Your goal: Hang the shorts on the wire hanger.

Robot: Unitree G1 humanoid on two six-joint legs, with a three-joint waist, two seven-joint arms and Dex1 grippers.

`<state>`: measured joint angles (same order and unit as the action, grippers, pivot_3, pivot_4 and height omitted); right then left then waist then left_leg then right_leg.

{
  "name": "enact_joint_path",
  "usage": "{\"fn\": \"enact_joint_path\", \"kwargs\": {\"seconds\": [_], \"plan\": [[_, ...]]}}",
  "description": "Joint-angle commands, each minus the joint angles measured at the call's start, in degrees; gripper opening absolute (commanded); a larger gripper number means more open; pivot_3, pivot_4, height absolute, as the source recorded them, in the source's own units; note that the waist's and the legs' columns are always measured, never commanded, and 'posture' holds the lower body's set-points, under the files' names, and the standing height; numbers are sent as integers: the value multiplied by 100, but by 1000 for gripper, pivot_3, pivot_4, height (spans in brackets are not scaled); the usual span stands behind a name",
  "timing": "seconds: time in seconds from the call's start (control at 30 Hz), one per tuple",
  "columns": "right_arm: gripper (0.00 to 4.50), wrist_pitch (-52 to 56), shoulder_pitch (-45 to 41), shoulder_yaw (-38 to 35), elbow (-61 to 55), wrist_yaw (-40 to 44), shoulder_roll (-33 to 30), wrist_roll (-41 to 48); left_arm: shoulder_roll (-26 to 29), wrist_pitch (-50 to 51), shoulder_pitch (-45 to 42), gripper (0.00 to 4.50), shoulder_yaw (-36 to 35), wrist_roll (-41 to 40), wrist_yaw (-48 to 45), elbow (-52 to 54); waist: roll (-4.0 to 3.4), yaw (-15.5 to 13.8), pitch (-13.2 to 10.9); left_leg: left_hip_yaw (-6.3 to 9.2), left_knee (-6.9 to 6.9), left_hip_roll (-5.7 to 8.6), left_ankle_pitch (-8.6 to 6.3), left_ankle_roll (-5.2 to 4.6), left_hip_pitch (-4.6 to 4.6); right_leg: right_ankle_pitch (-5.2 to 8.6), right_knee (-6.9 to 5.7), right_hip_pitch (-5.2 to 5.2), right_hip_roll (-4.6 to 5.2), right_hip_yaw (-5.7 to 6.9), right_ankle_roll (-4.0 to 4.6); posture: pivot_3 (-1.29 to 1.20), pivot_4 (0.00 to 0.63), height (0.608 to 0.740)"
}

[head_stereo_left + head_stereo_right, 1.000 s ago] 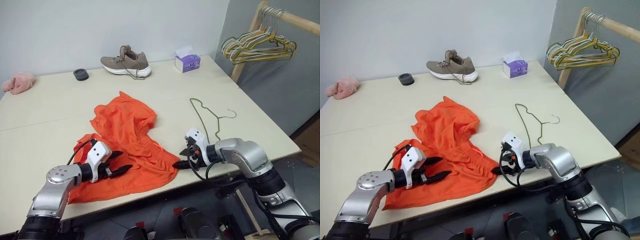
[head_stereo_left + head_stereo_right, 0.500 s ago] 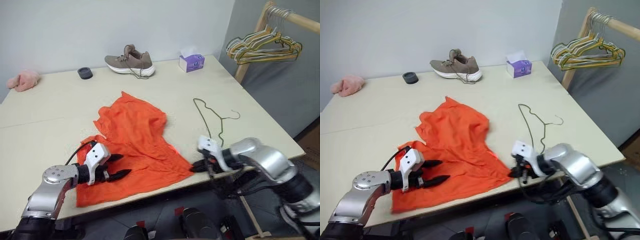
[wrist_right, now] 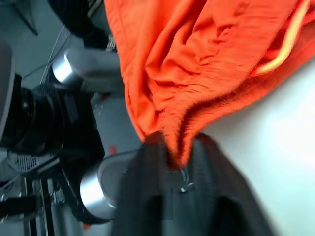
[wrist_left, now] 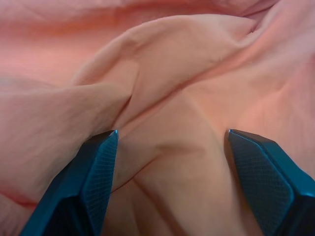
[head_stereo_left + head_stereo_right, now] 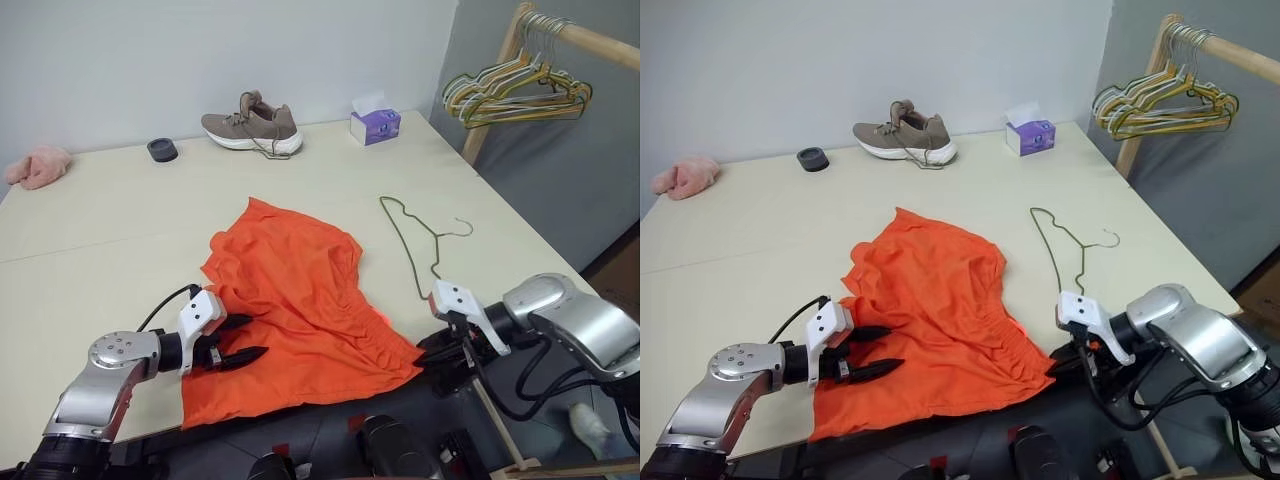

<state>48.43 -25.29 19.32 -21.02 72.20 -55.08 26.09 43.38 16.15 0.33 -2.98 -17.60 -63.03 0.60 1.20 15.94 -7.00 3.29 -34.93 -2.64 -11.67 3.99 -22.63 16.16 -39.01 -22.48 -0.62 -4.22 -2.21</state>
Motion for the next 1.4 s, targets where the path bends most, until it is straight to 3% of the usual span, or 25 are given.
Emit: {"fn": "enact_joint_path", "kwargs": {"seconds": [0.03,0.17,0.27,0.43,0.93,1.07,1.23,1.4], "plan": [[2101,206,-314,-552,96,-11,40,333,32,34,88,3766,50,33,40,116,0,2,0,0,0,0,0,0,0,0,0,0,0,0,0,-239,80,740],[3531,311,-957,-1076,954,-512,550,406,28,52,164,3766,57,28,80,193,-1,39,-2,-2,1,-1,0,0,8,0,0,6,0,-3,1,-239,81,740],[4470,-167,-1321,-831,1567,-1296,1265,-218,36,89,153,3766,70,4,84,212,1,77,0,-1,1,0,0,0,17,1,1,15,0,-1,3,-244,81,740],[4470,-1078,-1873,-288,3114,-2334,2423,-1338,17,158,10,3766,133,-29,37,212,-4,154,-3,-2,2,0,0,0,19,-3,-3,17,0,-5,-4,-243,78,740],[4470,-1980,-2824,-303,6164,-2230,4230,-1829,-115,374,146,3766,-297,-517,252,803,-6,142,-5,2,1,1,0,-1,6,-4,-8,10,0,-3,-5,-201,63,740],[3547,-2182,-2948,-407,6548,-2547,4493,-1981,-151,600,197,3766,-499,-880,361,1149,-5,129,-4,5,1,1,1,0,5,-5,-9,12,-1,-1,-5,-197,60,740],[1756,-2292,-2995,-589,6531,-2672,4576,-2018,-42,1169,337,3766,-873,-1437,470,1663,-4,98,-3,5,0,1,1,0,2,-5,-7,11,-1,0,-5,-188,57,740],[23,-2185,-2985,-653,6055,-2591,4368,-2092,166,1286,459,3766,-952,-1484,385,1735,-5,73,-4,6,0,2,1,0,4,-5,-9,12,-1,0,-5,-181,55,740]]}}
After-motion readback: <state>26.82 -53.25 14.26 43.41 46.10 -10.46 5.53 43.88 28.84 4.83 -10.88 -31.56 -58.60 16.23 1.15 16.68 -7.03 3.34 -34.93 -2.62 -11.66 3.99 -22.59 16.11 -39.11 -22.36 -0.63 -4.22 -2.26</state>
